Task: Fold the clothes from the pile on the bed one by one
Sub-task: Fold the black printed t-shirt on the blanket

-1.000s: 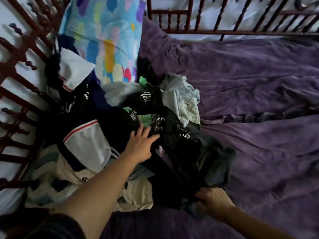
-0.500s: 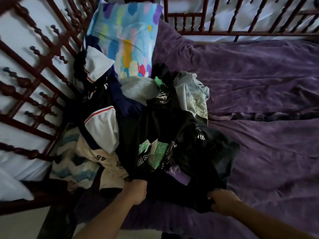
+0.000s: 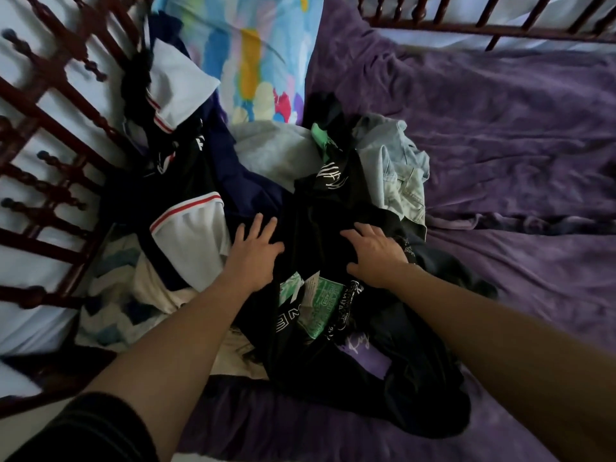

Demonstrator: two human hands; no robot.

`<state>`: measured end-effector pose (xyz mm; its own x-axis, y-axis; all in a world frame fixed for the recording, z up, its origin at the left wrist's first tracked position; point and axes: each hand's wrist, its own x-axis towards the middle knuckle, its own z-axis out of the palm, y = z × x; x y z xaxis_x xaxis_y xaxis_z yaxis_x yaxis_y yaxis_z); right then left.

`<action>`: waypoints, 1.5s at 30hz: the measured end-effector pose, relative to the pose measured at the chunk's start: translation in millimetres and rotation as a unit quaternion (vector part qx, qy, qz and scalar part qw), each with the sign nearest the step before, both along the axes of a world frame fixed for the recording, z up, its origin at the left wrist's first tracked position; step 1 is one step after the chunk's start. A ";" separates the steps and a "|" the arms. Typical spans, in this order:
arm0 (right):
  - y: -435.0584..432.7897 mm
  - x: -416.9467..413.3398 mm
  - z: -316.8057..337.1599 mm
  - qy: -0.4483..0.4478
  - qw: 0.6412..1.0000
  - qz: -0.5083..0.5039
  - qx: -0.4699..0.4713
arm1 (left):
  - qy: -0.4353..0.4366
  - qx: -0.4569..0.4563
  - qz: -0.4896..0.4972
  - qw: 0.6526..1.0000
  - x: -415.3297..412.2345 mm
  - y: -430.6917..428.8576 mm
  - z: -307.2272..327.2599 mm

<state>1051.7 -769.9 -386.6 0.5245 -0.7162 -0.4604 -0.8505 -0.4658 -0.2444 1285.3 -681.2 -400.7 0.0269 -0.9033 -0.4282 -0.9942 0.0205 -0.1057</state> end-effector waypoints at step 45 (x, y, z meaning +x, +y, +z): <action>-24.0 -79.5 202.2 -0.068 0.947 0.126 -0.288 | 0.399 -0.317 0.197 0.837 -63.2 68.5 285.9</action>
<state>972.2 -793.9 -184.5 0.7392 -0.6714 0.0538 -0.6728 -0.7397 0.0127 1222.1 -612.7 -114.8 0.3100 -0.9442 0.1110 -0.6697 -0.1340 0.7304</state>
